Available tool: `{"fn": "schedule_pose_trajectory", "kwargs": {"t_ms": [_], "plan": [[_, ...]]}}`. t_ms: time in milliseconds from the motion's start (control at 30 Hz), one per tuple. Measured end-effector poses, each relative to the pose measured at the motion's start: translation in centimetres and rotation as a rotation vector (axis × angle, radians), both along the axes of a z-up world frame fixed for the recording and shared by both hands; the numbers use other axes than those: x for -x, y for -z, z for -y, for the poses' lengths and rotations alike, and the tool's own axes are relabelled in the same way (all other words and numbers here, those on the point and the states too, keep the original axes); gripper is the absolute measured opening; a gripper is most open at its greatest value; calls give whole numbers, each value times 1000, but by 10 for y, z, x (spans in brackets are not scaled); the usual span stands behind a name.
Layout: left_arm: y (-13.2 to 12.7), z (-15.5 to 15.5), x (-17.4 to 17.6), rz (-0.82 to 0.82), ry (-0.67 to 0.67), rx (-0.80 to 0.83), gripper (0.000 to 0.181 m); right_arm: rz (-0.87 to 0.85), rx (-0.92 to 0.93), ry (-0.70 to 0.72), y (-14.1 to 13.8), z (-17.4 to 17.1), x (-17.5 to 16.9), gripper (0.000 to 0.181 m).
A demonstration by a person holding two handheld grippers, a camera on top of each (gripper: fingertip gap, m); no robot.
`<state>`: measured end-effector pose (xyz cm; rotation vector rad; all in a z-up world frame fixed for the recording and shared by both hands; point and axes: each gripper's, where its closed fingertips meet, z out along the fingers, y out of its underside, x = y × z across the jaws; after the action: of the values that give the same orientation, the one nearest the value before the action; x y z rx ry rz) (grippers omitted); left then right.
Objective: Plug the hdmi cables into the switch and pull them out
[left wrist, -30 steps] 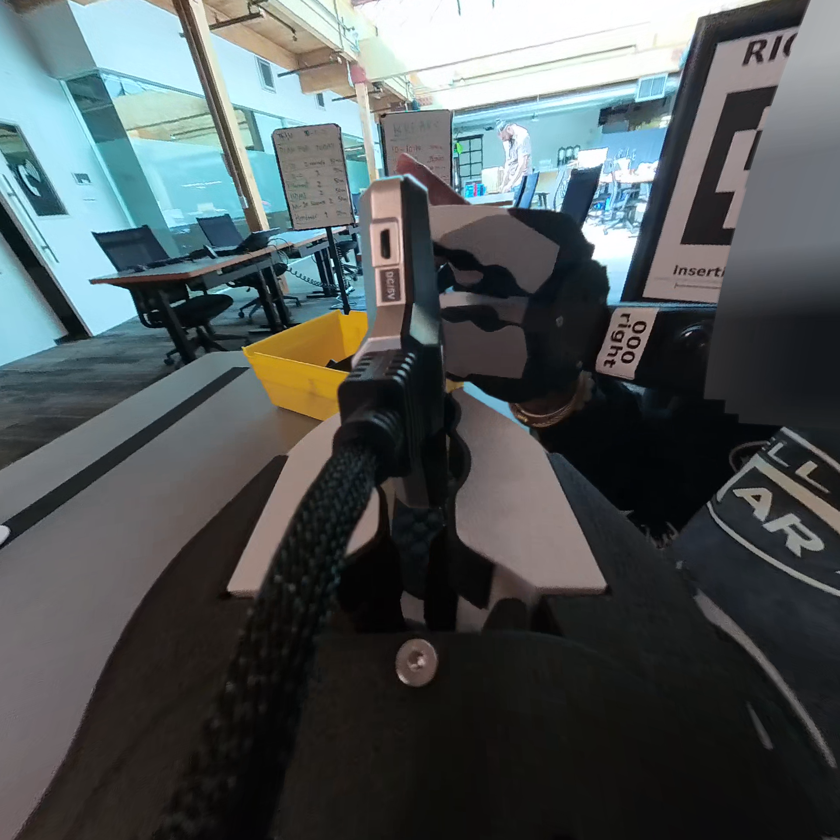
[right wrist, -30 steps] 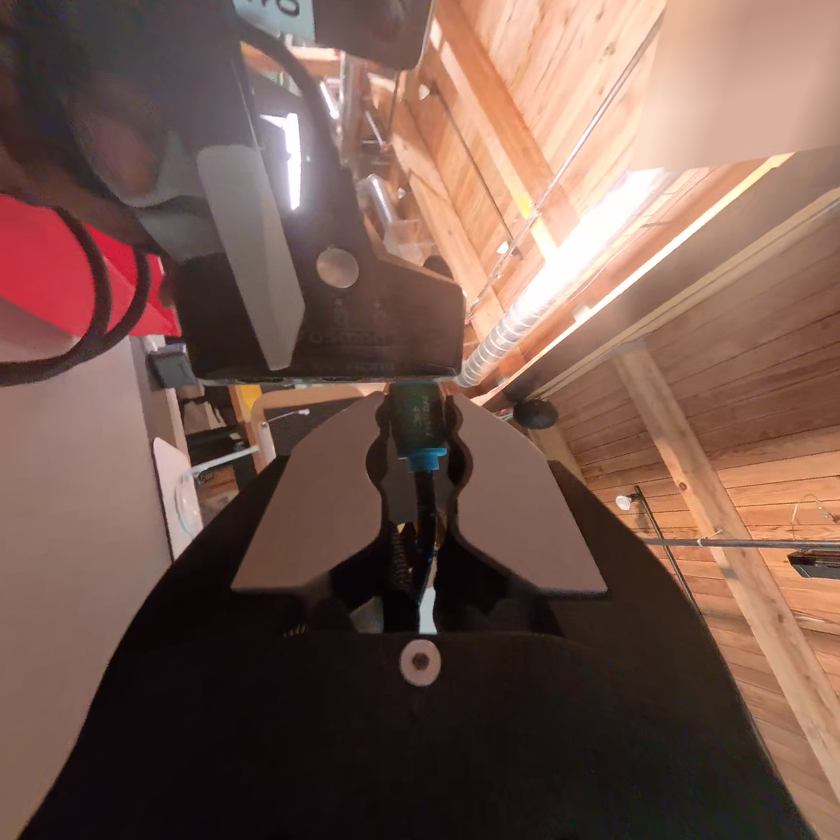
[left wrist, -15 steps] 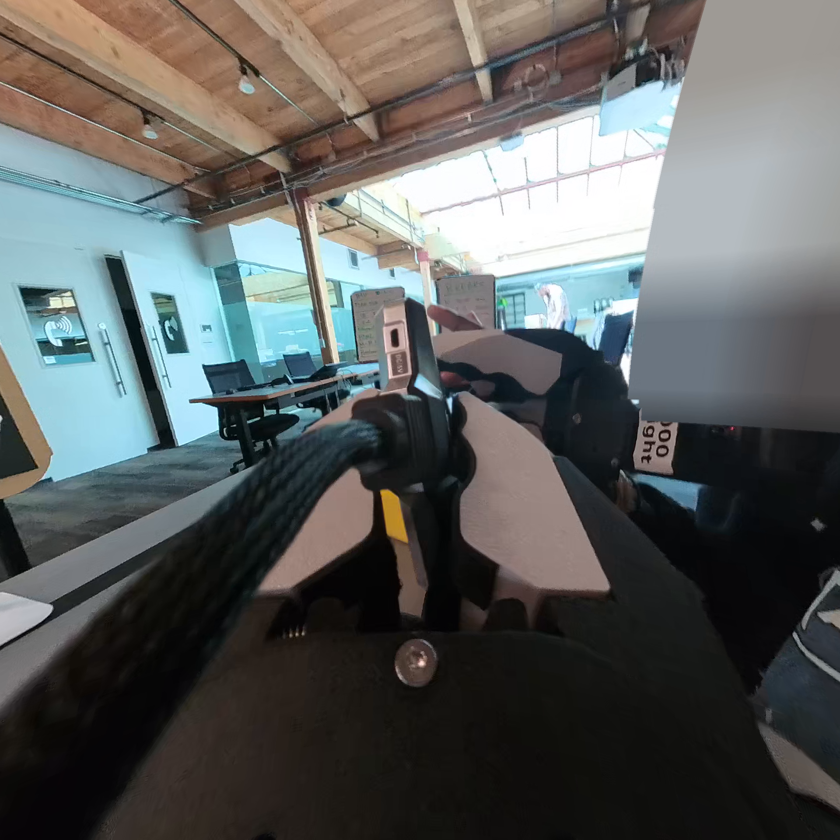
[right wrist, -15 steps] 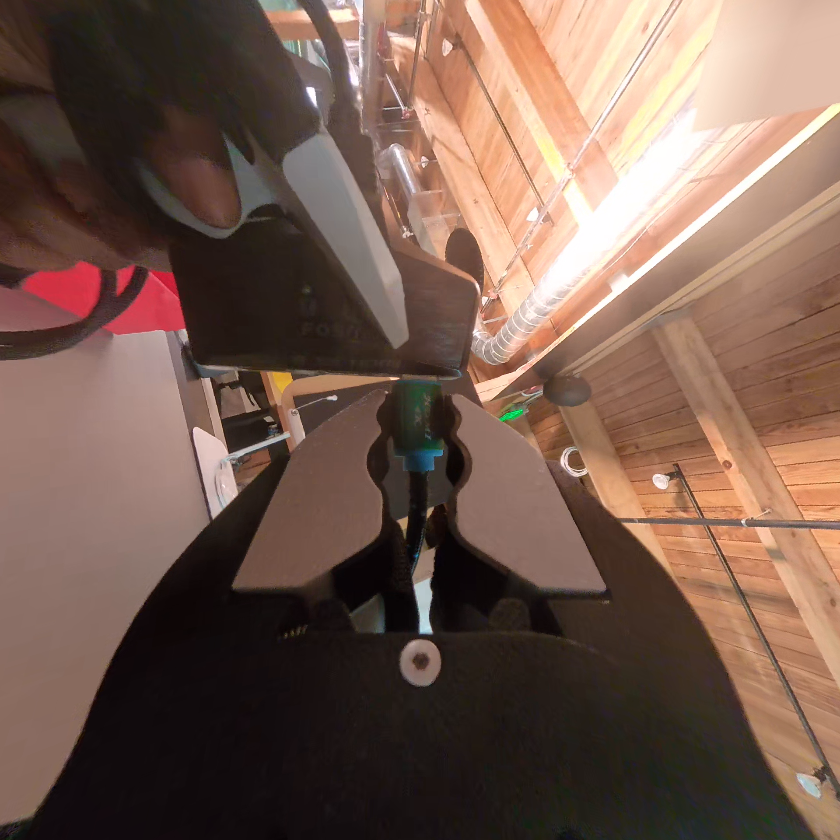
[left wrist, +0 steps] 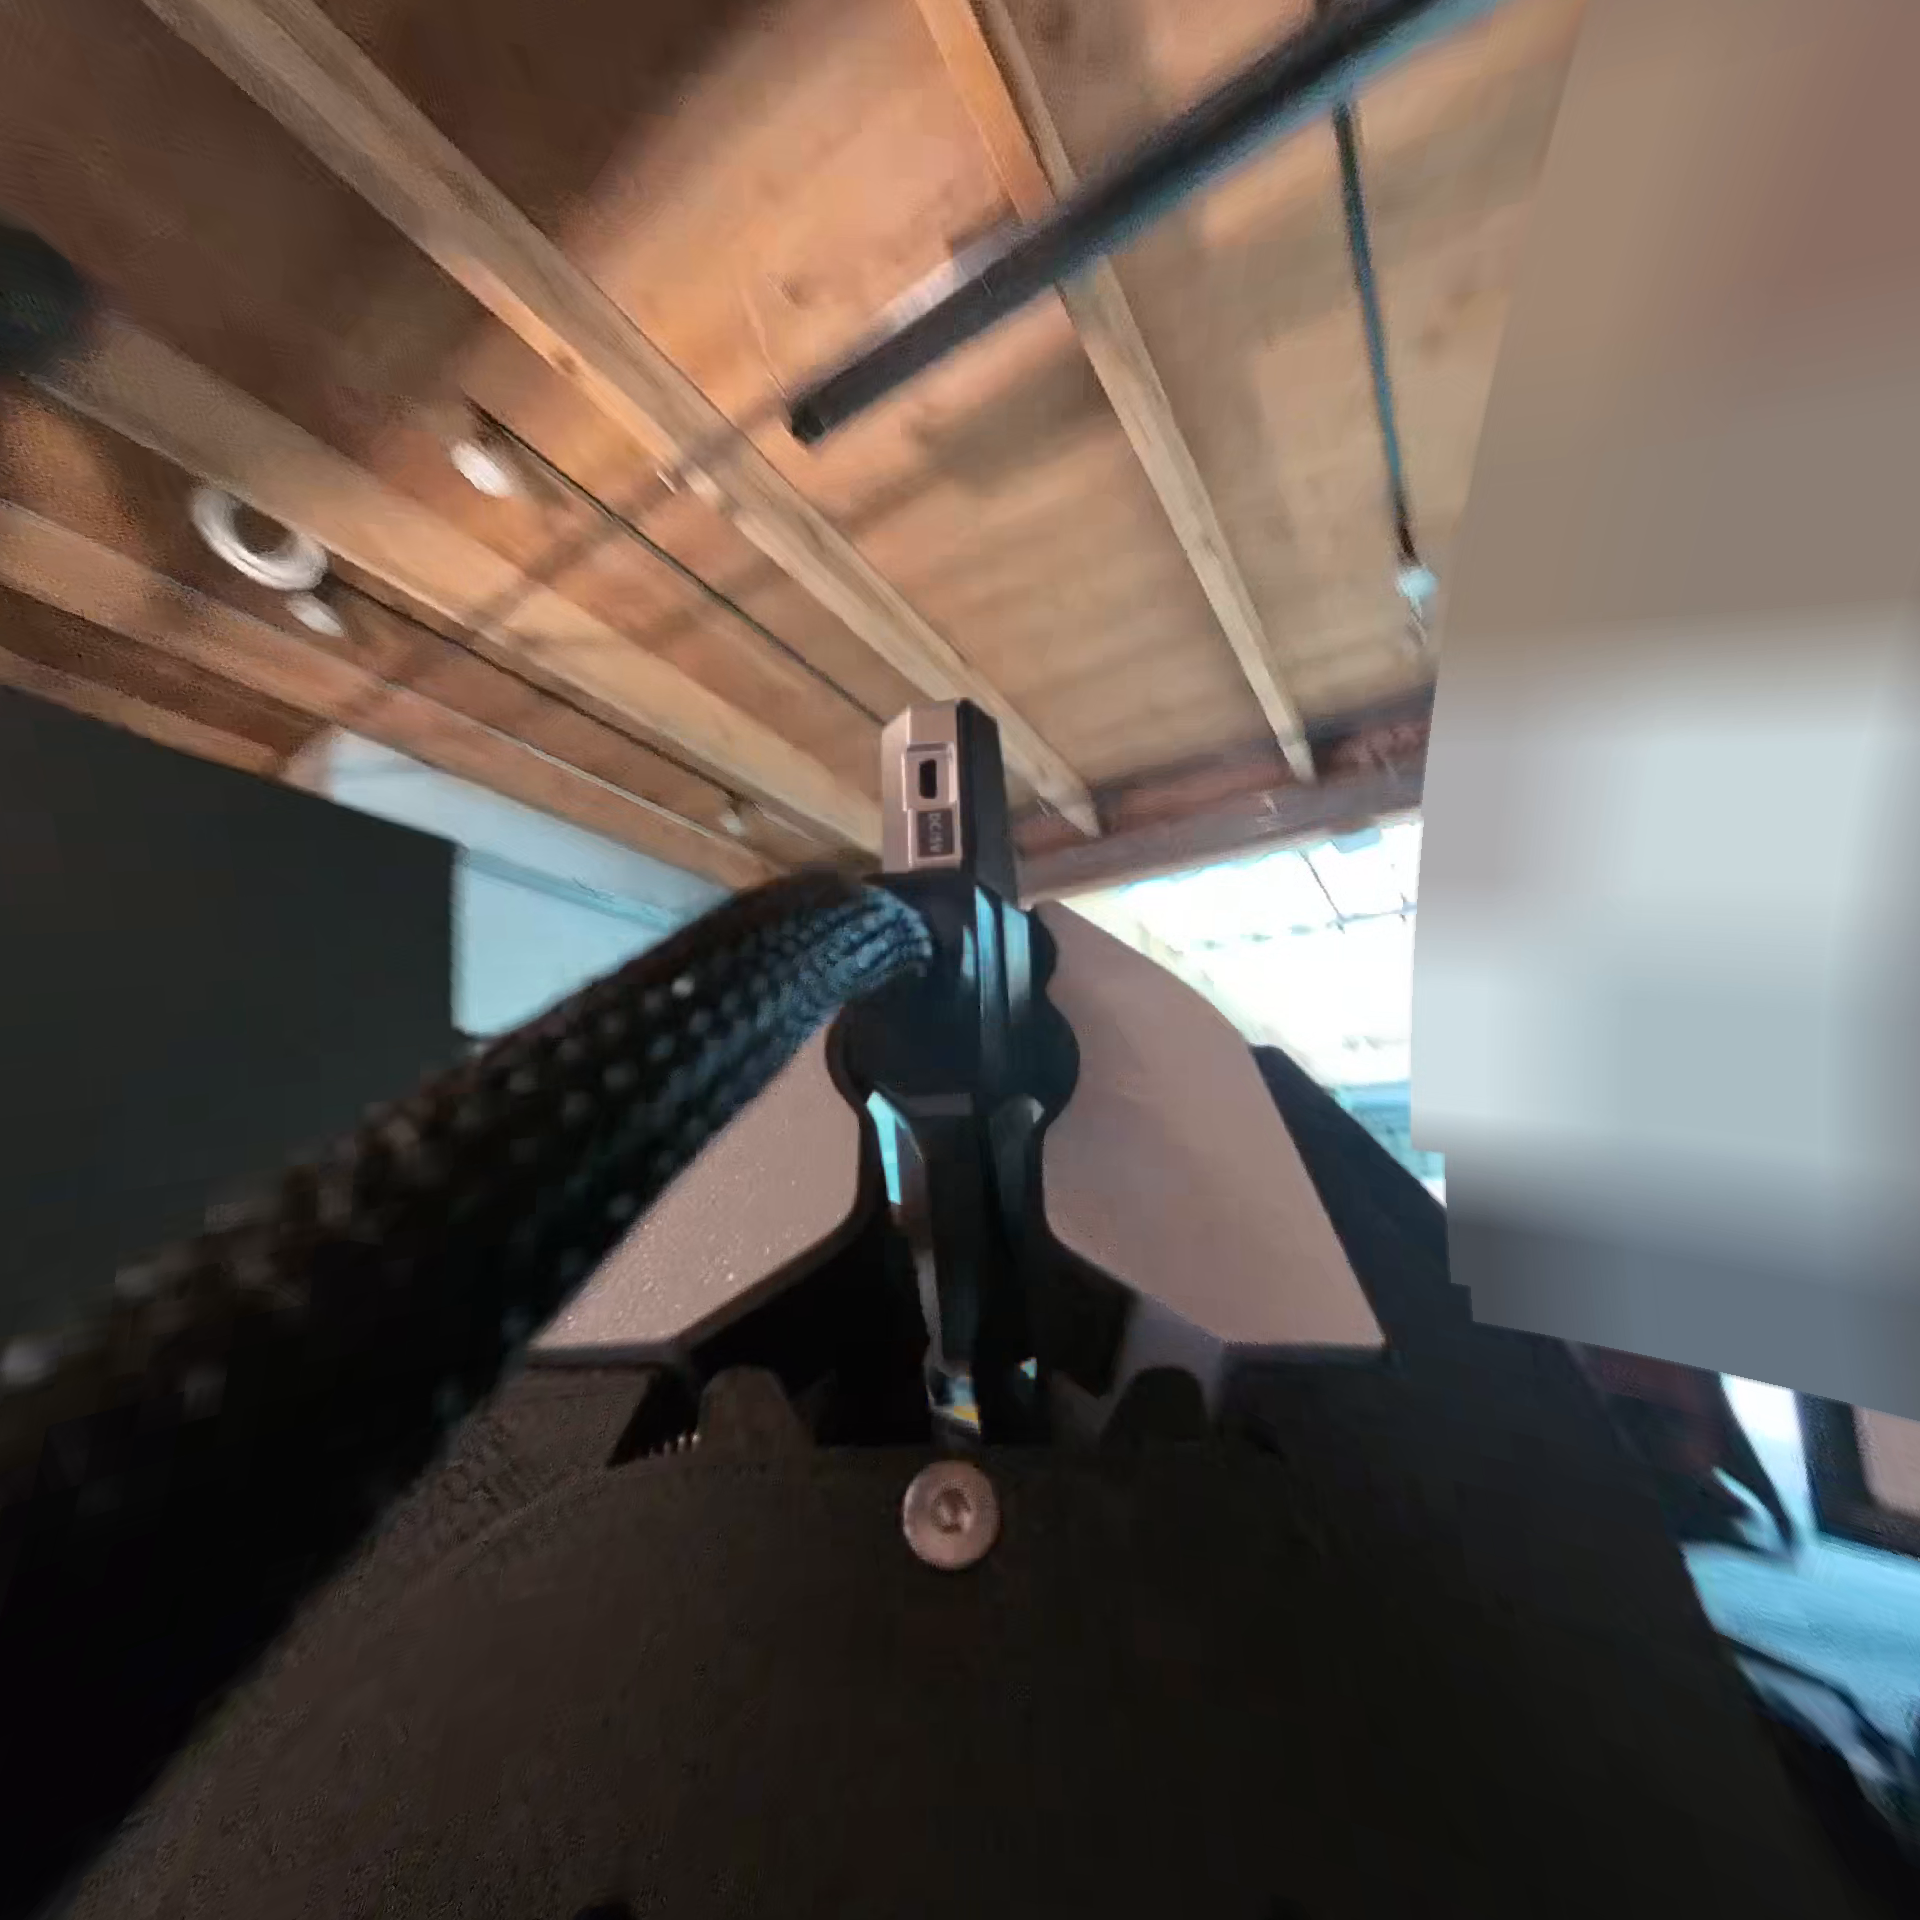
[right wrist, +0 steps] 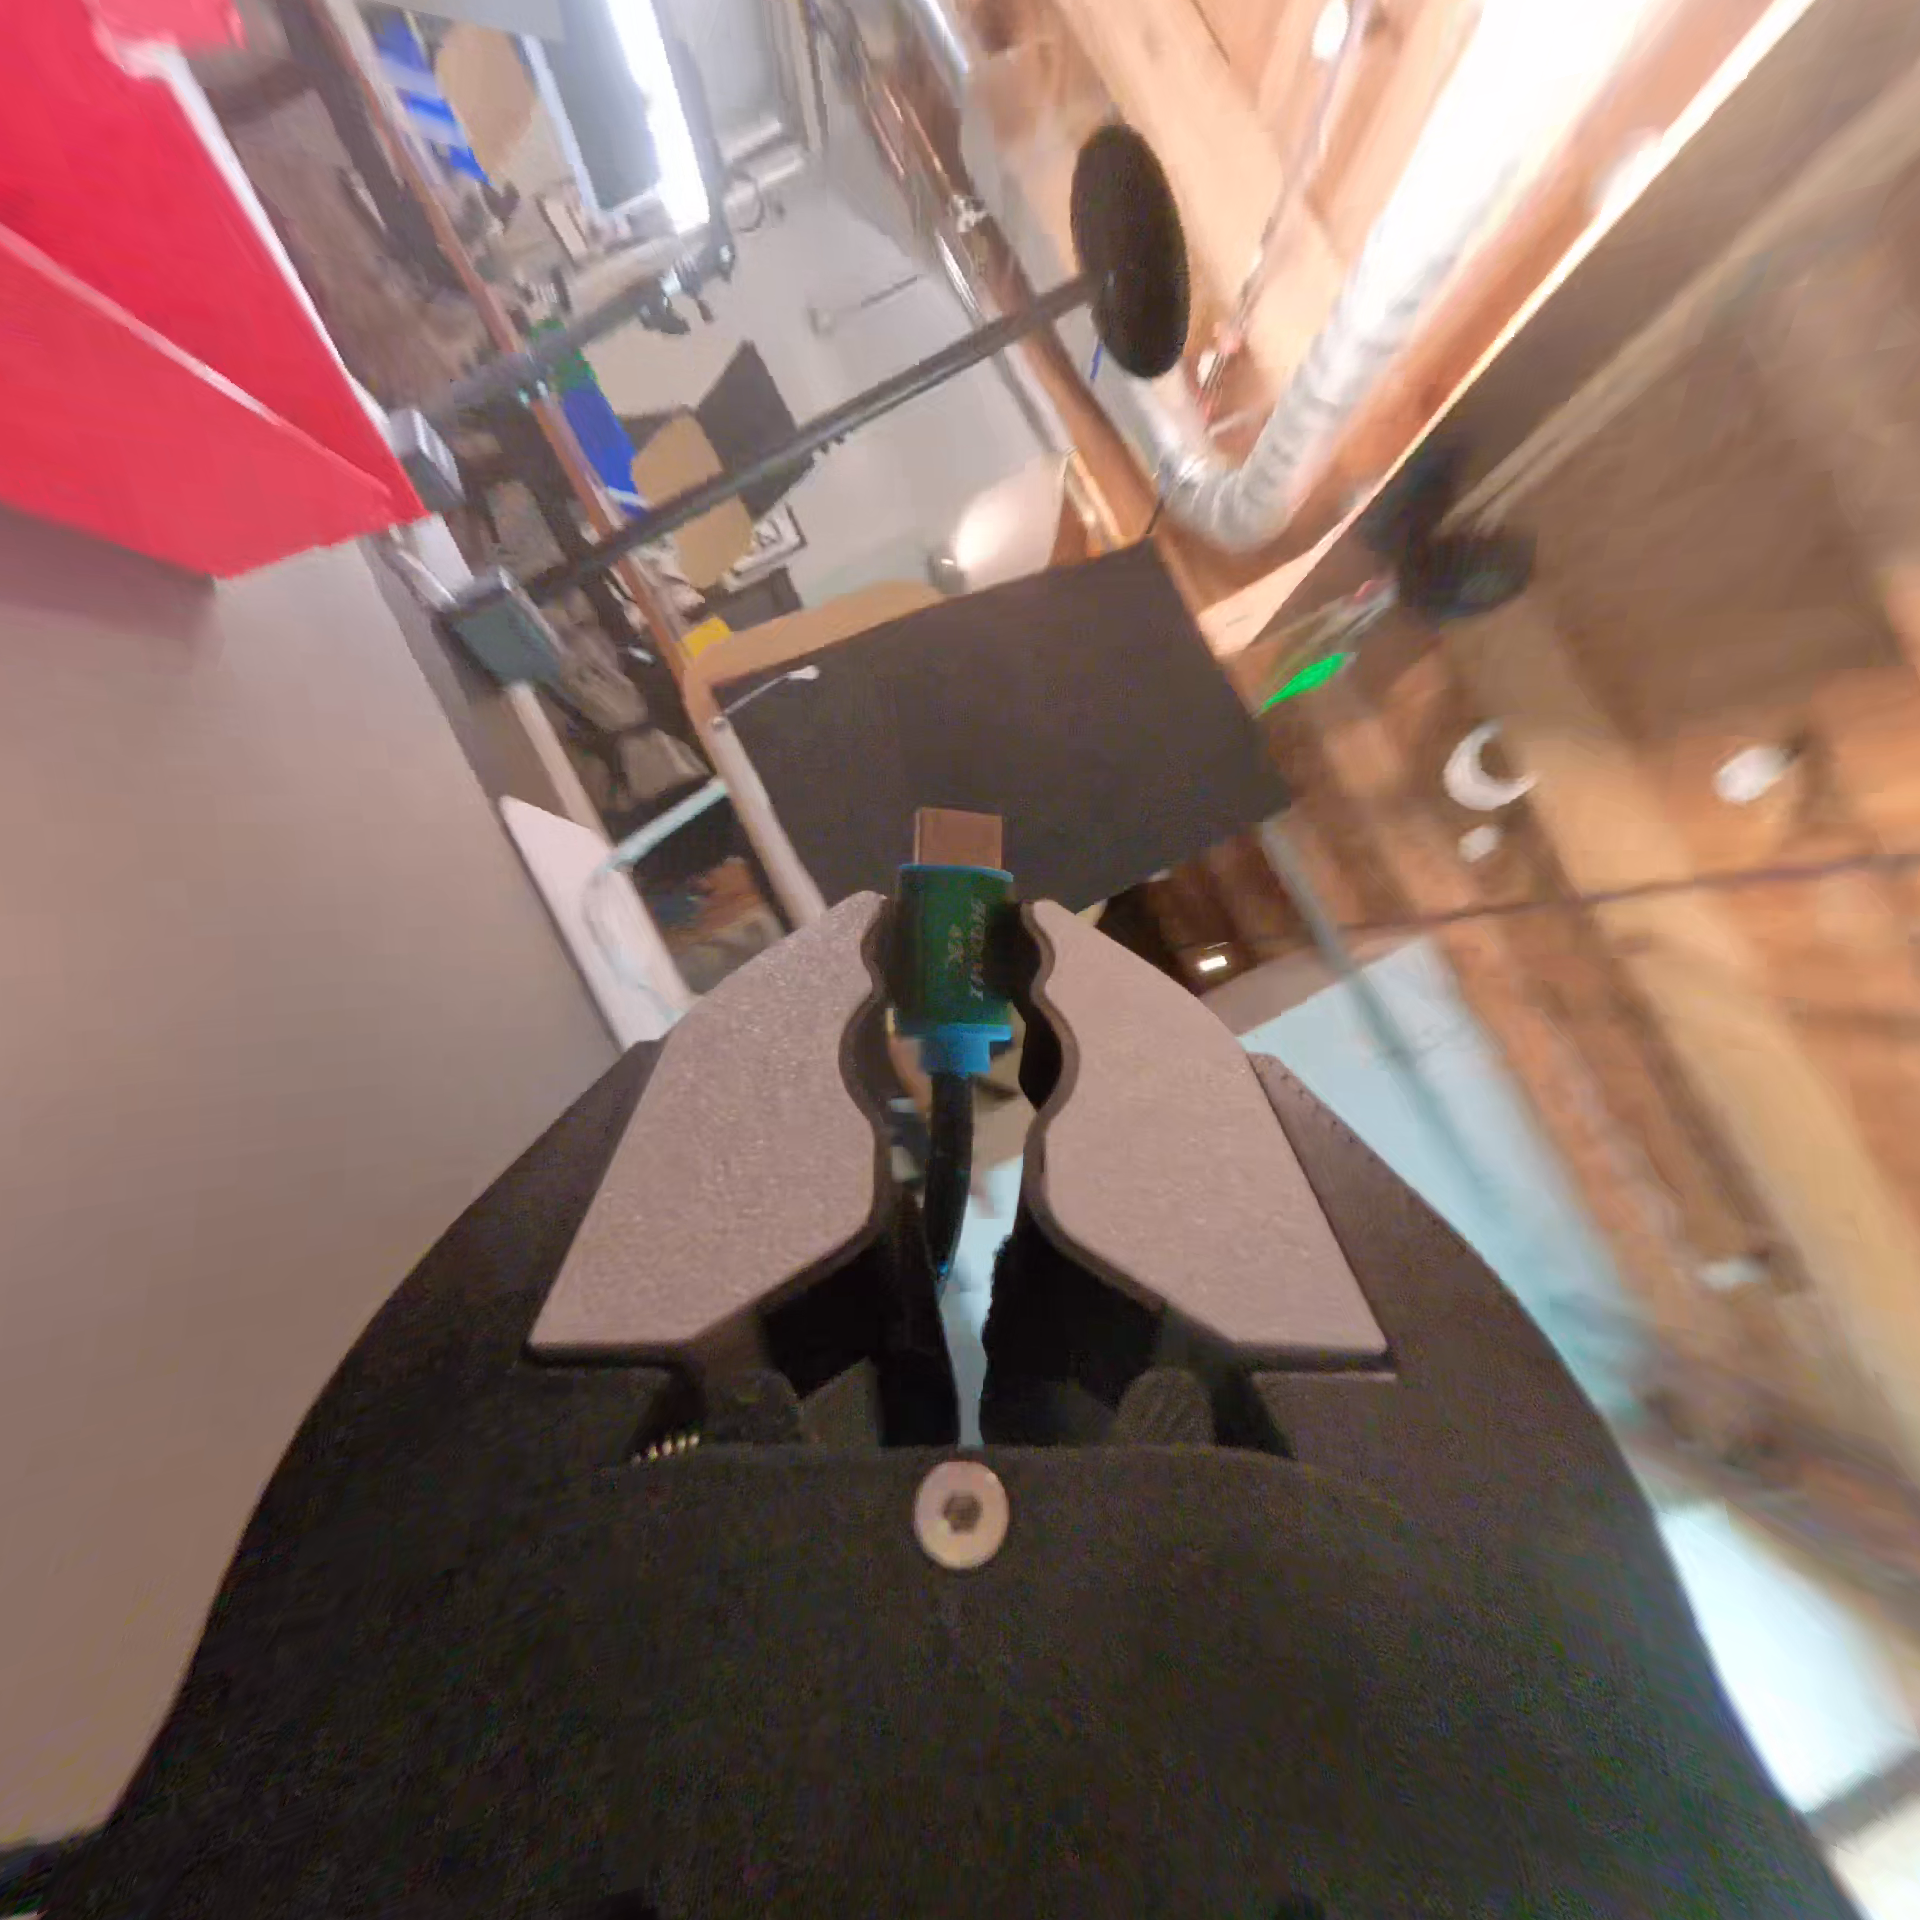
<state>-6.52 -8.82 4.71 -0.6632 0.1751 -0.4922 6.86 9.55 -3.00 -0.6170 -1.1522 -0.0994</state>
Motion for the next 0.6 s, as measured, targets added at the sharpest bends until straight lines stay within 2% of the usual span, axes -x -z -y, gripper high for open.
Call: {"fn": "schedule_pose_trajectory", "kwargs": {"t_ms": [33, 100, 233, 333, 400, 500, 600], "plan": [[-9, 12, 16, -4, -37, -20, 18, -42, 107, -43, 0, -12, -9, 21], [-16, 23, 26, -80, -93, -1, 22, -107, 222, -61, -11, -26, -25, 21], [-17, 25, 24, -105, -93, -9, 22, -278, 221, 51, -50, -42, -73, 21], [-11, 15, 22, -122, -100, 30, 23, -493, 212, 194, -76, -57, -138, 22], [-11, 13, 21, -129, -113, 21, 24, -692, 196, 241, -92, -63, -191, 22], [-12, 13, 16, -137, -97, 2, 24, -968, 174, 215, -103, -63, -258, 22], [-10, 5, 10, -154, -82, 17, 24, -1087, 146, 178, -111, -60, -287, 22]]}}
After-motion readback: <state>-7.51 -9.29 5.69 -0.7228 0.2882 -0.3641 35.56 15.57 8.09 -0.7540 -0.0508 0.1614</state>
